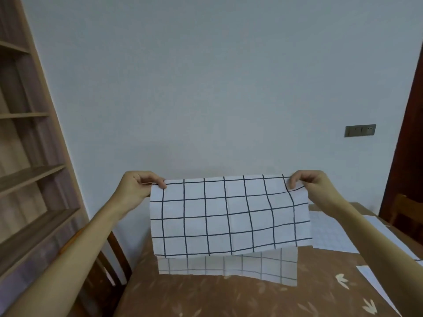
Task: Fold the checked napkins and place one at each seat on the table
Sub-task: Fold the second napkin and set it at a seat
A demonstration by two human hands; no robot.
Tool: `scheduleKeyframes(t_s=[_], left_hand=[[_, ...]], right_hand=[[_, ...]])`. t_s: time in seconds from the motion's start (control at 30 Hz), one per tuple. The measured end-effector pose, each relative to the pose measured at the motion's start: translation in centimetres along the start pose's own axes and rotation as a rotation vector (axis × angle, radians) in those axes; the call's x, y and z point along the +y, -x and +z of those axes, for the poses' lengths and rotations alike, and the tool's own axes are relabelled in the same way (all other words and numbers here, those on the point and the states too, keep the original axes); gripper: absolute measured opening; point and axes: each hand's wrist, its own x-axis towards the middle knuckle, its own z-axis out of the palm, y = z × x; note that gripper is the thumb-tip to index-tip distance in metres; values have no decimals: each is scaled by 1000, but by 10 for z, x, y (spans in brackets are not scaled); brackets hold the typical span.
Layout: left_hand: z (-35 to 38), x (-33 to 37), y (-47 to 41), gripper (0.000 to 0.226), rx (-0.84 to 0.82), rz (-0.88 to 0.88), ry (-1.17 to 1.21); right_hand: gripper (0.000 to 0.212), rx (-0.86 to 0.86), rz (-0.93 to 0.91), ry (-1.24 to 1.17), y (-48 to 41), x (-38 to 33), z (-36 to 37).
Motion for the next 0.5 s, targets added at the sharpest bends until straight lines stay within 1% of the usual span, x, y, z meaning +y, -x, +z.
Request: scheduleKeyframes(t_s=[0.07, 0.2, 0.27, 0.33, 0.37, 0.4, 0.43, 0.5], left_hand=[[-3, 2, -1, 17, 4, 11, 9], [-6, 4, -6, 17, -3, 10, -18], [-7, 4, -8, 28, -40, -21, -98], [-6, 2, -11, 46, -61, -54, -164], [-3, 2, -13, 51, -63, -63, -172], [3, 4, -14, 53, -64, -63, -174], [11, 8, -14, 54, -68, -50, -169], [33, 18, -14, 49, -89, -1, -134]], right_hand=[[56, -31, -5, 5, 0, -10, -3], [45, -140, 4, -21, 2, -26, -6], [37, -132, 21, -79, 4, -31, -4], [16, -46, -21, -90, 5, -39, 4], [9, -10, -55, -78, 5, -43, 10], [10, 4, -86, -73, 4, -47, 15], [15, -2, -107, -79, 3, -51, 21], [23, -39, -141, -93, 2, -60, 34]])
